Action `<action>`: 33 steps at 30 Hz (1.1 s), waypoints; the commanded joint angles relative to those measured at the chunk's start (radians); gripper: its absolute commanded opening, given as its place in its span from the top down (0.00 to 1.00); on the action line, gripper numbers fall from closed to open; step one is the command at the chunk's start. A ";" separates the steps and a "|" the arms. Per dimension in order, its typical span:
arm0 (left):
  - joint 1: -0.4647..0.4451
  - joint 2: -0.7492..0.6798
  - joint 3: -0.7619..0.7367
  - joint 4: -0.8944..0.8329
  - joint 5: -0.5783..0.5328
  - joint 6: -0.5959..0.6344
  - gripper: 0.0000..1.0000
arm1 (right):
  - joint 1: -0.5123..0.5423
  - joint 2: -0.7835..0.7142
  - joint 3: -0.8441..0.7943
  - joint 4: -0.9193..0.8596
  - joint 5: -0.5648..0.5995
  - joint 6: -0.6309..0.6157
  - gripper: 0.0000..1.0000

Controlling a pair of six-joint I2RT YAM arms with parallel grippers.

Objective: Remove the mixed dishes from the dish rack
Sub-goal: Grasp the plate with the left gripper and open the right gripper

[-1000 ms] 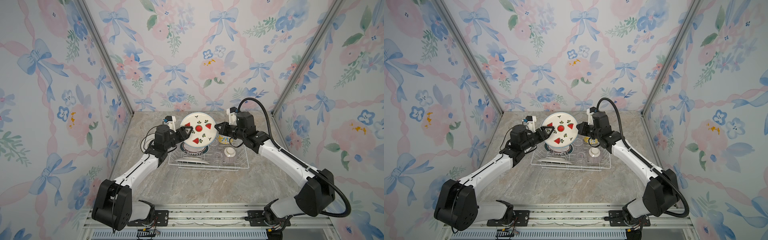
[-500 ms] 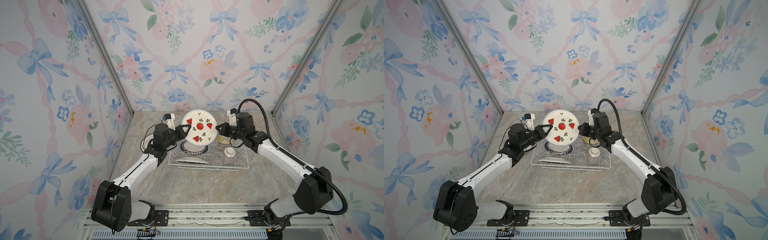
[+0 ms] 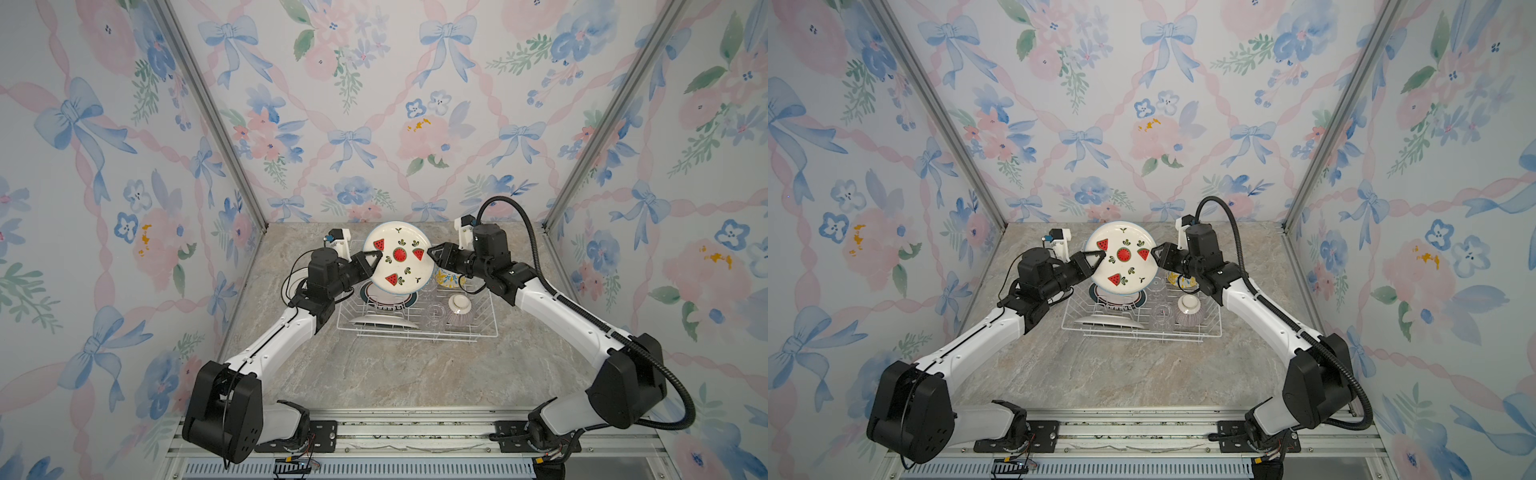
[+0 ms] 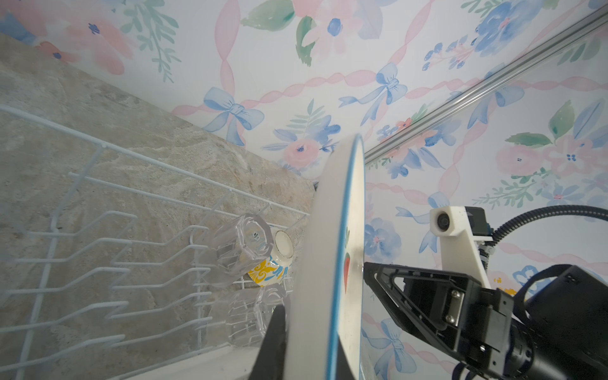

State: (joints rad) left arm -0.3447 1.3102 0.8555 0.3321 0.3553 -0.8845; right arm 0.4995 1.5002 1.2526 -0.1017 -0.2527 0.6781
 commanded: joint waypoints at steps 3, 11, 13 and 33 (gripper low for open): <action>-0.009 -0.011 0.004 0.033 0.002 0.029 1.00 | 0.016 -0.040 0.018 0.081 -0.044 -0.002 0.55; -0.008 -0.011 0.003 0.032 -0.001 0.028 1.00 | 0.016 -0.044 0.014 0.083 -0.042 -0.005 0.53; -0.008 -0.011 0.002 0.033 -0.003 0.028 1.00 | 0.016 -0.044 0.014 0.083 -0.042 -0.006 0.52; 0.002 -0.027 0.007 0.032 -0.024 0.037 1.00 | 0.016 -0.064 0.004 0.078 -0.028 -0.029 0.03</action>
State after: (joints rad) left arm -0.3489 1.3128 0.8486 0.2634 0.3313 -0.8562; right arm 0.5079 1.4731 1.2526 -0.0402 -0.2844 0.6655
